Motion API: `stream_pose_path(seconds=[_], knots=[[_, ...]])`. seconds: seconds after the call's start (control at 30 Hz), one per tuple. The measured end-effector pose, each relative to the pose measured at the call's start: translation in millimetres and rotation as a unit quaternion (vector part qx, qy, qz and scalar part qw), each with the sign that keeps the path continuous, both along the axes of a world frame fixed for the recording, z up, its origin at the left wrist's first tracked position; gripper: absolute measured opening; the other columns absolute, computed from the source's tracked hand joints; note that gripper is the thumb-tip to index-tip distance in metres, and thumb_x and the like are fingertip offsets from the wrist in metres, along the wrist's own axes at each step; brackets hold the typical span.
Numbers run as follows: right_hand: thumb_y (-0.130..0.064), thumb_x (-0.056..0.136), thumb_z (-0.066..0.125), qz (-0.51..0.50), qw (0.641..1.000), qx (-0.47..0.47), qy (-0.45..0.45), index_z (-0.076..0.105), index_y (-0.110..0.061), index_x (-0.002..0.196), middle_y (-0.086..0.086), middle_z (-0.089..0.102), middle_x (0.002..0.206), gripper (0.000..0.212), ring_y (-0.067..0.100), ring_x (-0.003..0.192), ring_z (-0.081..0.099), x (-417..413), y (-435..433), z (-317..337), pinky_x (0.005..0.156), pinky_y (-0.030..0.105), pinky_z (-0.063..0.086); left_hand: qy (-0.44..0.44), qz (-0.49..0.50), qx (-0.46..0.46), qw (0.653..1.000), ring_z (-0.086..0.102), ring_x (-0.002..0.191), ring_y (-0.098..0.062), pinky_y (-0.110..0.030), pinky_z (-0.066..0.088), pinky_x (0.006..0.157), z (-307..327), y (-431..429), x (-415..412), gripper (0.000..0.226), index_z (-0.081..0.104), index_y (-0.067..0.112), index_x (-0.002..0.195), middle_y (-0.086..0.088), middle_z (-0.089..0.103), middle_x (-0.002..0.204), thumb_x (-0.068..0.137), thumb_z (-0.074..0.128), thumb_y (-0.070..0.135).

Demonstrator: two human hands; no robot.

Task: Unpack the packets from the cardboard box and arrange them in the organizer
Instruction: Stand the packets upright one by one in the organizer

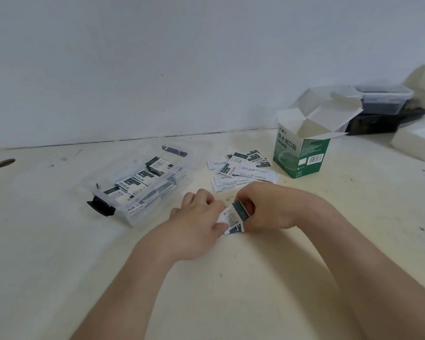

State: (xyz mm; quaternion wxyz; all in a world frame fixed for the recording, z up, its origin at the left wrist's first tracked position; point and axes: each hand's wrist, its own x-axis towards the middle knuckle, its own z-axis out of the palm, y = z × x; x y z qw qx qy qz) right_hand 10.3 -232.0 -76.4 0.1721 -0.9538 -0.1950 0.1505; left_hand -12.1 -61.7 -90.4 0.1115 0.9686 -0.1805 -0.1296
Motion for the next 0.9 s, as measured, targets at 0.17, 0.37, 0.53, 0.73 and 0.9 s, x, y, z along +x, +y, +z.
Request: stream_pose_path(seconds=[0.17,0.37,0.53,0.73,0.9], knots=[[-0.026,0.080,0.072,0.009,0.999,-0.009,0.029,0.049,-0.028,0.083,-0.007,0.055,0.084,0.024,0.015,0.075,0.052,-3,-4,2,0.069,0.033,0.050,-0.002,0.007,-0.078,0.997,0.042,0.106,-0.012,-0.023,0.033,0.081,1,0,-1,0.028,0.042,0.032,0.110,0.008,0.043,0.112,0.091,0.061,0.029],[-0.014,0.077,0.073,-0.041,0.999,0.018,-0.014,0.053,-0.028,0.083,-0.013,0.053,0.076,0.025,0.004,0.066,0.048,5,-17,1,0.061,0.023,0.043,-0.017,0.063,-0.166,0.984,0.055,0.076,-0.005,-0.012,0.036,0.055,3,6,2,0.024,0.050,0.033,0.103,0.011,0.061,0.097,0.088,0.064,0.020],[-0.007,0.073,0.073,-0.106,0.962,0.147,-0.204,0.054,-0.032,0.061,-0.010,0.054,0.072,0.033,0.011,0.070,0.051,9,-36,11,0.059,0.016,0.035,0.134,0.203,-0.407,0.880,0.063,0.055,-0.016,-0.025,0.042,0.058,2,3,3,0.020,0.059,0.027,0.096,-0.002,0.067,0.070,0.099,0.044,0.014],[-0.005,0.070,0.080,-0.005,0.944,0.221,-0.243,0.065,-0.025,0.063,-0.005,0.050,0.090,0.026,0.012,0.085,0.049,3,8,-8,0.074,0.024,0.040,0.246,0.249,-0.601,0.719,0.056,0.048,-0.020,-0.022,0.044,0.041,6,1,6,0.032,0.065,0.004,0.094,-0.016,0.065,0.069,0.102,0.042,0.025],[0.004,0.073,0.071,-0.016,0.922,0.266,-0.279,0.069,-0.022,0.076,-0.002,0.047,0.094,0.026,0.018,0.093,0.048,5,20,-22,0.076,0.018,0.038,0.242,0.196,-0.624,0.717,0.054,0.053,-0.014,-0.020,0.044,0.046,0,1,6,0.017,0.061,0.003,0.103,-0.007,0.059,0.067,0.099,0.046,0.009]])
